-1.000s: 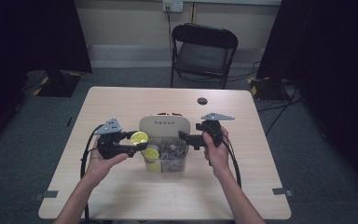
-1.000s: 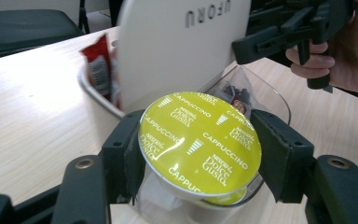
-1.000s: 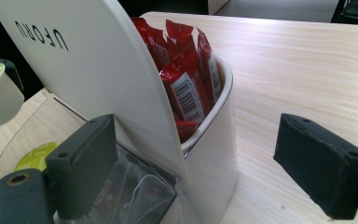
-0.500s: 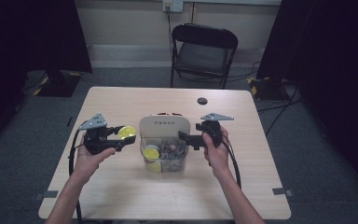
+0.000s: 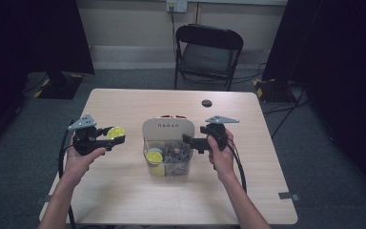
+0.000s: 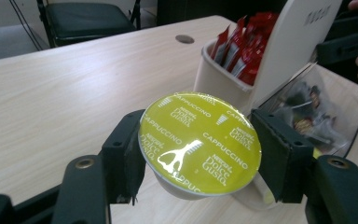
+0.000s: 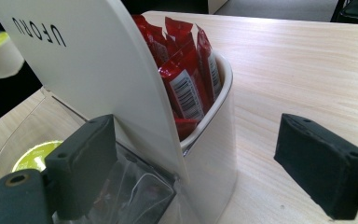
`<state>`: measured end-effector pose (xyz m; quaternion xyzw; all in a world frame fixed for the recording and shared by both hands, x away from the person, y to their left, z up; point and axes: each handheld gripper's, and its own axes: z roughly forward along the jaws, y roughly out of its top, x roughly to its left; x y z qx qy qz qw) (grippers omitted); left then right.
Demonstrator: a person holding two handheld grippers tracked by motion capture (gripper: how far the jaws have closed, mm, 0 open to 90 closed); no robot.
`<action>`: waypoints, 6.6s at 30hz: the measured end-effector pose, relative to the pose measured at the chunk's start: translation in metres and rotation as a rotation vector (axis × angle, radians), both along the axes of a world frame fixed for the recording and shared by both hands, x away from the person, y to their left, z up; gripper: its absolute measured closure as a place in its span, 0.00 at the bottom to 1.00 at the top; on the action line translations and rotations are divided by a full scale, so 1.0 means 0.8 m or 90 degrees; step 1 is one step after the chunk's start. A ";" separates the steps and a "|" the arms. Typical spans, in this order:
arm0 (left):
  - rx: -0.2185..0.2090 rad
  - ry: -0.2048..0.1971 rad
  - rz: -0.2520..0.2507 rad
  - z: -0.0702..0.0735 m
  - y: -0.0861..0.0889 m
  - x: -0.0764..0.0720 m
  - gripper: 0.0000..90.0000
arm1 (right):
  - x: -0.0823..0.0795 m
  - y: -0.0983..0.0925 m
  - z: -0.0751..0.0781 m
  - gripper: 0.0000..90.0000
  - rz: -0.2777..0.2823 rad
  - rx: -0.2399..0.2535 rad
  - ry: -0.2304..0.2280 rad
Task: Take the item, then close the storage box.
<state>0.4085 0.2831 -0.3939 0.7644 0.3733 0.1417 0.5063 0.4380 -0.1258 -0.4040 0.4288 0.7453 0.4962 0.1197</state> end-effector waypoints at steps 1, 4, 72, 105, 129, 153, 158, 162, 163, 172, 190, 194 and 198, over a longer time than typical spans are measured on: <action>0.003 0.006 0.006 -0.005 0.003 0.002 0.43 | 0.000 0.000 0.000 0.14 -0.001 0.000 0.001; 0.004 0.027 0.021 -0.019 0.012 0.007 0.43 | -0.001 0.000 0.000 0.14 -0.003 0.000 0.000; 0.061 0.128 0.086 -0.104 0.020 0.025 0.23 | -0.003 0.005 0.000 0.16 -0.007 -0.010 0.010; 0.133 0.102 0.053 -0.130 0.013 -0.036 0.28 | -0.007 0.012 0.016 0.16 0.029 -0.020 0.009; 0.184 0.059 0.051 -0.135 0.006 -0.039 0.23 | -0.008 0.024 0.043 0.51 0.043 0.051 -0.029; 0.185 0.059 0.051 -0.134 0.006 -0.039 0.23 | -0.025 0.021 0.048 0.47 0.075 0.041 -0.028; 0.186 0.059 0.051 -0.134 0.006 -0.039 0.23 | -0.030 0.019 0.047 0.47 0.081 0.037 -0.029; 0.186 0.059 0.051 -0.134 0.006 -0.039 0.23 | -0.035 0.019 0.047 0.46 0.085 0.032 -0.030; 0.186 0.059 0.051 -0.134 0.006 -0.039 0.23 | -0.036 0.019 0.047 0.45 0.087 0.031 -0.030; 0.186 0.060 0.051 -0.134 0.006 -0.039 0.23 | -0.047 0.017 0.045 0.41 0.095 0.019 -0.031; 0.188 0.061 0.050 -0.134 0.006 -0.038 0.22 | -0.064 0.012 0.036 0.26 0.072 0.006 -0.027; 0.188 0.061 0.050 -0.134 0.006 -0.038 0.22 | -0.066 0.008 0.032 0.23 0.057 0.002 -0.013; 0.188 0.061 0.049 -0.134 0.006 -0.038 0.22 | -0.067 0.005 0.025 0.23 0.056 0.000 -0.005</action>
